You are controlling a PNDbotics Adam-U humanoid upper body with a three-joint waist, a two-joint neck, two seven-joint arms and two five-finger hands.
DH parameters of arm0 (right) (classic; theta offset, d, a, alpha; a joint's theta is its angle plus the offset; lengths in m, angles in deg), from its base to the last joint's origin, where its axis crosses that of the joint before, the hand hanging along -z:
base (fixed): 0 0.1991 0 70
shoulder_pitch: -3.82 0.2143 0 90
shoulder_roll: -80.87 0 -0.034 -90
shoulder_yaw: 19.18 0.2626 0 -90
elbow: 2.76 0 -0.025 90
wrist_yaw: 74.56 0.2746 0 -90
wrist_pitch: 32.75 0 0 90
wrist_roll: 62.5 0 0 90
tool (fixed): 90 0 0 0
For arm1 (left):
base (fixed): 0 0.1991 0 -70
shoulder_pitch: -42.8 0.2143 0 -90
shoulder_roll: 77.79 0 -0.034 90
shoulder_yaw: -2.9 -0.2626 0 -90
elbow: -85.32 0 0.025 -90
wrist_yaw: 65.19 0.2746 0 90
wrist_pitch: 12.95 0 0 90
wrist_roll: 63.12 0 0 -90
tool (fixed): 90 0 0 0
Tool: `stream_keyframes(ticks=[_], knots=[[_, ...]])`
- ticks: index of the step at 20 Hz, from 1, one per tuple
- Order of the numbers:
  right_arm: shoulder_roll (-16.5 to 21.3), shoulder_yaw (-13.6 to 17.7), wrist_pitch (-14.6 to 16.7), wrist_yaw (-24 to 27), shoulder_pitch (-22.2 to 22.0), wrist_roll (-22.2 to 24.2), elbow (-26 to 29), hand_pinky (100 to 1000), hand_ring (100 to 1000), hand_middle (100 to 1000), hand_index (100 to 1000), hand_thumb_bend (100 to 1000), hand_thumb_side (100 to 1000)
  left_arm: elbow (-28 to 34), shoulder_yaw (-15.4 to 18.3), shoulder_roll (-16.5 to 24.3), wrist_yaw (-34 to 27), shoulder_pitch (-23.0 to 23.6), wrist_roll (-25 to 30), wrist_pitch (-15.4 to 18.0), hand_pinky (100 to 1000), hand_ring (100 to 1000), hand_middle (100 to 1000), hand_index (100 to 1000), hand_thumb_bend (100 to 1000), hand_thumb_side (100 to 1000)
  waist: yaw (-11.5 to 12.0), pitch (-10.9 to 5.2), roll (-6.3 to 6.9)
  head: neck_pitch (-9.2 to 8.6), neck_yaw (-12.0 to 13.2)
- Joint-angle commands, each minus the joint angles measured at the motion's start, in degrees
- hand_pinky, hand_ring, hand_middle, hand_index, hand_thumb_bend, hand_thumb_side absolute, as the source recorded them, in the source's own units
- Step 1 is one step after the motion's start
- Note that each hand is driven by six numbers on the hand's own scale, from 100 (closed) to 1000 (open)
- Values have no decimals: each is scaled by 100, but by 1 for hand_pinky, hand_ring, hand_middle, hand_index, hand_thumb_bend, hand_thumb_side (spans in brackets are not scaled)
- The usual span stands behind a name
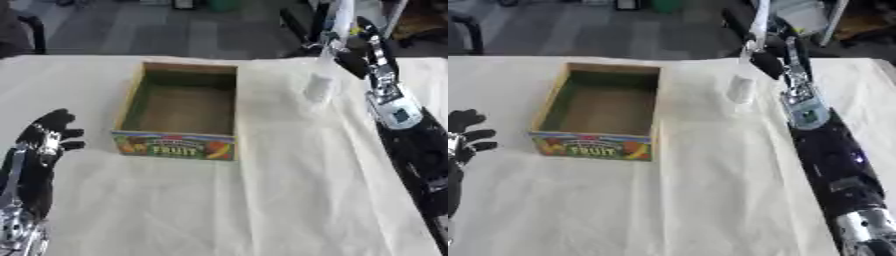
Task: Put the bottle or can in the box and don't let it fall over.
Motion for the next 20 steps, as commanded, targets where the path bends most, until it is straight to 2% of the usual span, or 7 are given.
stream_keyframes(ticks=[1,20], knots=[[206,60,15,72,192,-91,-63,922,1000,973,1000,226,479,120,-15,30,-33,-71,33,11,659,674,721,792,468,690,28,-45,13,-52,-33],[333,72,129,330,365,-87,-207,918,1000,967,1000,217,486,120,-32,38,-34,-98,49,8,659,672,719,792,472,690,110,-2,-9,-80,-95]])
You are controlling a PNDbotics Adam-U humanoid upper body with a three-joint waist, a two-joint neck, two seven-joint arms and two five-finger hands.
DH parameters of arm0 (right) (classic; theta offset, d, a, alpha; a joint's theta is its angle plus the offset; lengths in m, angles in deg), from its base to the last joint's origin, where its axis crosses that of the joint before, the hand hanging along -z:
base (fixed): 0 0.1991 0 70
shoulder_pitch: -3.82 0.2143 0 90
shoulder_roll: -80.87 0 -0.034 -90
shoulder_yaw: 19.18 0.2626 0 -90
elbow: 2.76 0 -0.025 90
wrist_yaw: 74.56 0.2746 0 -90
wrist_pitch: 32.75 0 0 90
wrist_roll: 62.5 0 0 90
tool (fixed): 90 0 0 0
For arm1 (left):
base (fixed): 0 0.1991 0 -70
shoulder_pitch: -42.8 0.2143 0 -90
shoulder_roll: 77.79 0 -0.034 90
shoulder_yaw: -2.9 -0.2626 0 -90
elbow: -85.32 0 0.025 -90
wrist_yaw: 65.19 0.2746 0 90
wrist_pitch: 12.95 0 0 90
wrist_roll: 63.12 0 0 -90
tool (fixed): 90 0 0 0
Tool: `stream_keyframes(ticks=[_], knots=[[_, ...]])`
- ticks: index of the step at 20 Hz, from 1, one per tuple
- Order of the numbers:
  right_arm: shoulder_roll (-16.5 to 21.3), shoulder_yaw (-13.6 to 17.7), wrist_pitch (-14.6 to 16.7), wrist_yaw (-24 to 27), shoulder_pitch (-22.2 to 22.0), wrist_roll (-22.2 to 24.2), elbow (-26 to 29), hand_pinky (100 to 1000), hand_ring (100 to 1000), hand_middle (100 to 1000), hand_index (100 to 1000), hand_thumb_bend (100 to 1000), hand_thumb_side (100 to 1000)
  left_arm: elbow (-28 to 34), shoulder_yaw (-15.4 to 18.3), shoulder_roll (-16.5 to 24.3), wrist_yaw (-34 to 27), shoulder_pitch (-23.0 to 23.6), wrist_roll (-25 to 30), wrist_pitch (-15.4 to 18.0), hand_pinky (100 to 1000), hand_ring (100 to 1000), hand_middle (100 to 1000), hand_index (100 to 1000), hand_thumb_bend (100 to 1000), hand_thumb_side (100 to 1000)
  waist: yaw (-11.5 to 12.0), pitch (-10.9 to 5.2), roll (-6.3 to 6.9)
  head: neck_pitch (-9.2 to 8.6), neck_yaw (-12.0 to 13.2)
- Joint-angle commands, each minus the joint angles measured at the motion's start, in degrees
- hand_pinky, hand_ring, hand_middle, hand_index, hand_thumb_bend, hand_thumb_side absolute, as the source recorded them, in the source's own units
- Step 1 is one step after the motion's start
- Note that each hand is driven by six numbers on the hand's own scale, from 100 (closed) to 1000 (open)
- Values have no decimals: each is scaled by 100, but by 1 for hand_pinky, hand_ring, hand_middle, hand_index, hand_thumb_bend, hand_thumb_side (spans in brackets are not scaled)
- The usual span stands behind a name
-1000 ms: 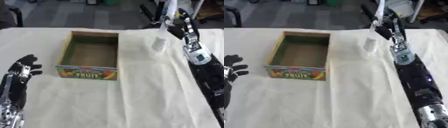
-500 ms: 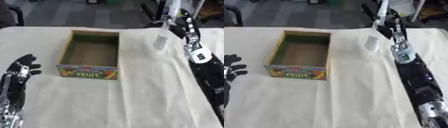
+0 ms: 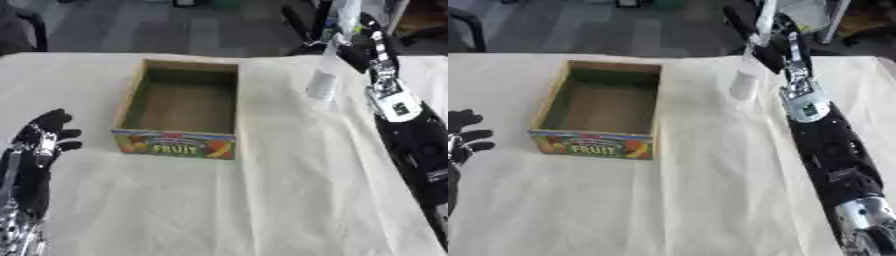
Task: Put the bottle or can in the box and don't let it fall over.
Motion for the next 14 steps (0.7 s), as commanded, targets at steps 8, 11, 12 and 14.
stream_keyframes(ticks=[8,11,12,14], knots=[[307,48,38,90,277,7,-33,918,1000,967,1000,216,489,134,-14,52,-30,-119,26,6,659,671,718,792,473,690,106,-13,-20,-125,-82],[367,64,41,91,310,-10,-71,918,1000,967,1000,215,490,142,-16,62,-24,-137,30,2,659,670,717,792,474,689,161,10,-20,-157,-116],[386,67,44,92,318,-12,-81,918,1000,967,1000,215,490,146,-16,64,-24,-142,31,1,659,670,717,792,474,689,174,15,-20,-167,-125],[401,69,51,94,325,-14,-94,918,1000,967,1000,215,490,150,-17,66,-24,-146,32,-1,659,670,717,792,474,689,183,19,-20,-174,-131]])
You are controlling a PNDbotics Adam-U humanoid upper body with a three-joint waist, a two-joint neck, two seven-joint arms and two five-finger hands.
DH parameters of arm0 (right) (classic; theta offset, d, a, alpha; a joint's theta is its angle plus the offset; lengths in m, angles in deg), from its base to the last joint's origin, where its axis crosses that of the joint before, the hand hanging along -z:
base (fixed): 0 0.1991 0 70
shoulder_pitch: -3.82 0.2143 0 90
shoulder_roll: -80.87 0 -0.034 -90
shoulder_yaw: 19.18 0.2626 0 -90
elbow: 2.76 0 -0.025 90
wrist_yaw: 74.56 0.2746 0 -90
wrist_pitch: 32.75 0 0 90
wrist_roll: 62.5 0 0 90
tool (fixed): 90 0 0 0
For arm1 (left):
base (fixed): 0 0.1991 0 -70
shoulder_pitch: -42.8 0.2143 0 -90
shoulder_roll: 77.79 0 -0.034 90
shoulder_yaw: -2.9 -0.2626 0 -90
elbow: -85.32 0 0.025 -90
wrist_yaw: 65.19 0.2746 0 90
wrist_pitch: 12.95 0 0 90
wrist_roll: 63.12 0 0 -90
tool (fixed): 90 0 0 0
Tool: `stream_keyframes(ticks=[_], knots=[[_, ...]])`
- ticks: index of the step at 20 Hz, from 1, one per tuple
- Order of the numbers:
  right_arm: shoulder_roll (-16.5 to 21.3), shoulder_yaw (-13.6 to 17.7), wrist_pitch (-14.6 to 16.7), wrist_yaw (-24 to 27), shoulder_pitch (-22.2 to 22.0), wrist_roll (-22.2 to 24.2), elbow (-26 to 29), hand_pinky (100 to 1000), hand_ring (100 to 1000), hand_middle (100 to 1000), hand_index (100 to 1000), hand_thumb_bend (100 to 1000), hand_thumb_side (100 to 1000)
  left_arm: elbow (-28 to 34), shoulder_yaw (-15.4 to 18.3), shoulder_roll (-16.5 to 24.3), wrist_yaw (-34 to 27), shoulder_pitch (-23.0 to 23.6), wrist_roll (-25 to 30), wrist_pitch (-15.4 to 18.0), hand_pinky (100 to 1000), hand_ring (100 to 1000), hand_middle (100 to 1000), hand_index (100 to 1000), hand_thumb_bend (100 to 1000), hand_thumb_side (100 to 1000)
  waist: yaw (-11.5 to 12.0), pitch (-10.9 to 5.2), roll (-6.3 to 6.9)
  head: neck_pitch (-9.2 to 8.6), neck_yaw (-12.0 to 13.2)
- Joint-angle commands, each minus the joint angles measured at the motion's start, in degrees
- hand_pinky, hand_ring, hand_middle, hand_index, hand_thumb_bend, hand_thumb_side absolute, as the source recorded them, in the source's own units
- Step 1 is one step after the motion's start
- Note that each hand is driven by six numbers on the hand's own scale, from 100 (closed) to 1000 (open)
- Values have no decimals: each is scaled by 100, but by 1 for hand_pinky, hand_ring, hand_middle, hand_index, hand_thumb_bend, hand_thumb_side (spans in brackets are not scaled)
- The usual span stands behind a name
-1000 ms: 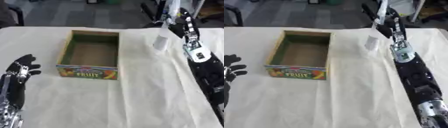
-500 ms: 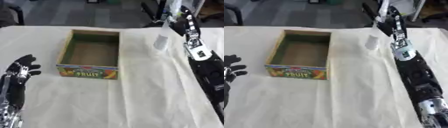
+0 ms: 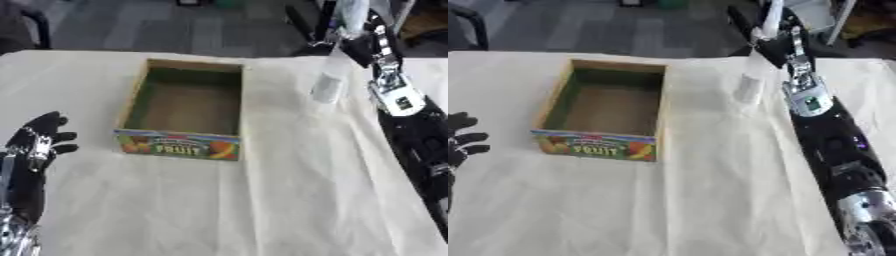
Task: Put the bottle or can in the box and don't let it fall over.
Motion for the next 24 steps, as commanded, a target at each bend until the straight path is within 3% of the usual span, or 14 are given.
stream_keyframes(ticks=[1,10,24], knots=[[224,47,13,47,170,-27,24,918,1000,966,1000,212,492,146,-13,68,-24,-61,23,4,659,670,717,792,475,689,21,-57,9,-87,-39],[288,72,58,148,241,-22,-29,918,1000,964,1000,209,495,157,-26,75,-20,-91,33,-3,658,669,716,792,477,689,77,-3,6,-188,-151],[280,89,68,263,354,-1,6,917,1000,959,1000,204,498,155,-32,71,-20,-103,38,-3,658,667,714,792,479,688,120,6,-16,-206,-166]])
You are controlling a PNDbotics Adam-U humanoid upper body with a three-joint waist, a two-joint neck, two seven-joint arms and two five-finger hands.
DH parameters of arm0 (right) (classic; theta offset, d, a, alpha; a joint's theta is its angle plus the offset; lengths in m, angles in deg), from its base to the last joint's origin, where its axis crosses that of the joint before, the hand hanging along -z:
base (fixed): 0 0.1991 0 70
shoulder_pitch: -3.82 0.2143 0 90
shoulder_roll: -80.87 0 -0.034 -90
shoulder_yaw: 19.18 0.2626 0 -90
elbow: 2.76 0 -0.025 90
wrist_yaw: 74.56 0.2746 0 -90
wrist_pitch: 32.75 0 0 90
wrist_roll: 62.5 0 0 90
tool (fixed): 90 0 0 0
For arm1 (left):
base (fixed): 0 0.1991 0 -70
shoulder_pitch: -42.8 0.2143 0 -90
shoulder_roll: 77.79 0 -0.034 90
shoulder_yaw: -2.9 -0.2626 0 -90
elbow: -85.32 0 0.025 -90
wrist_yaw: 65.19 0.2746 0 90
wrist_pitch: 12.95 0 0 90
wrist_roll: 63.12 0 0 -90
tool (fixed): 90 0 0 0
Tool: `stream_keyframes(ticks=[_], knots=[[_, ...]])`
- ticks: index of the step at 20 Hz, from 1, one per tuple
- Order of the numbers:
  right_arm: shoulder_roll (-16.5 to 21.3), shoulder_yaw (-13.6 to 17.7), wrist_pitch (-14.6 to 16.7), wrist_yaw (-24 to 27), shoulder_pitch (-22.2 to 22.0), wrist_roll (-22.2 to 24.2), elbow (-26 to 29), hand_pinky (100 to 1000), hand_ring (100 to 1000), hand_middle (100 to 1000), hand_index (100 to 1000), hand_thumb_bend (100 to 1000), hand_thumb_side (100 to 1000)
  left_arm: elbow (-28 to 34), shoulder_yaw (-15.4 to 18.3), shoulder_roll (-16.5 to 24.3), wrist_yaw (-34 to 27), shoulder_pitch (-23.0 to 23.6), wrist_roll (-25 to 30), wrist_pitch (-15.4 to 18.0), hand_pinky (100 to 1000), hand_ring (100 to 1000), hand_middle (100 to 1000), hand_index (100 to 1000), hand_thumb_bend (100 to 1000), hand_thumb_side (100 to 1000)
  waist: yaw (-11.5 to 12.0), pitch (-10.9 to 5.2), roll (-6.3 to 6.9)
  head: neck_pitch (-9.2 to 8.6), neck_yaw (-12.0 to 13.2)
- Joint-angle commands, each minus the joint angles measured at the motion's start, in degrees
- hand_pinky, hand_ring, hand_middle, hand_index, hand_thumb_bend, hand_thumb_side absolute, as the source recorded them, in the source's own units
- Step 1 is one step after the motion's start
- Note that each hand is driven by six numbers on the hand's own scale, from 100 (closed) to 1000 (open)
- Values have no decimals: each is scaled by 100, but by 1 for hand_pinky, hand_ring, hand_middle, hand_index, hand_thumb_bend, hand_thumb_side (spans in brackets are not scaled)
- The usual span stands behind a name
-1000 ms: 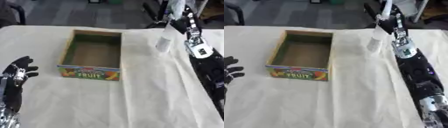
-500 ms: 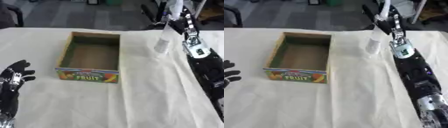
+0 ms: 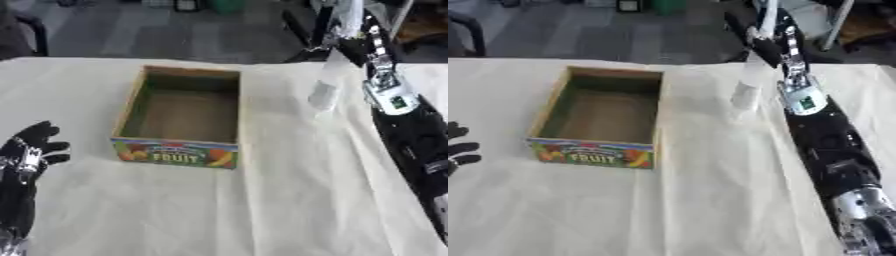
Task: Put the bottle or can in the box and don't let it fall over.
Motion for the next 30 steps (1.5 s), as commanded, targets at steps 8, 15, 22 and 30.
stream_keyframes(ticks=[8,15,22,30], knots=[[173,27,45,115,185,65,76,902,1000,923,1000,187,459,125,1,71,-19,-57,11,18,658,666,713,792,481,687,26,-64,-9,-57,-9],[167,39,119,164,169,72,68,857,983,844,1000,127,331,127,6,73,-17,-59,8,17,658,665,712,792,481,687,27,-67,-5,-55,-1],[170,54,135,234,149,-136,57,758,837,667,852,100,100,131,10,76,-15,-62,1,14,658,664,711,792,483,687,28,-70,0,-55,7],[179,81,76,359,123,-468,57,670,636,444,628,100,100,131,16,77,-10,-64,-7,11,658,663,710,792,484,686,28,-72,0,-57,17]])
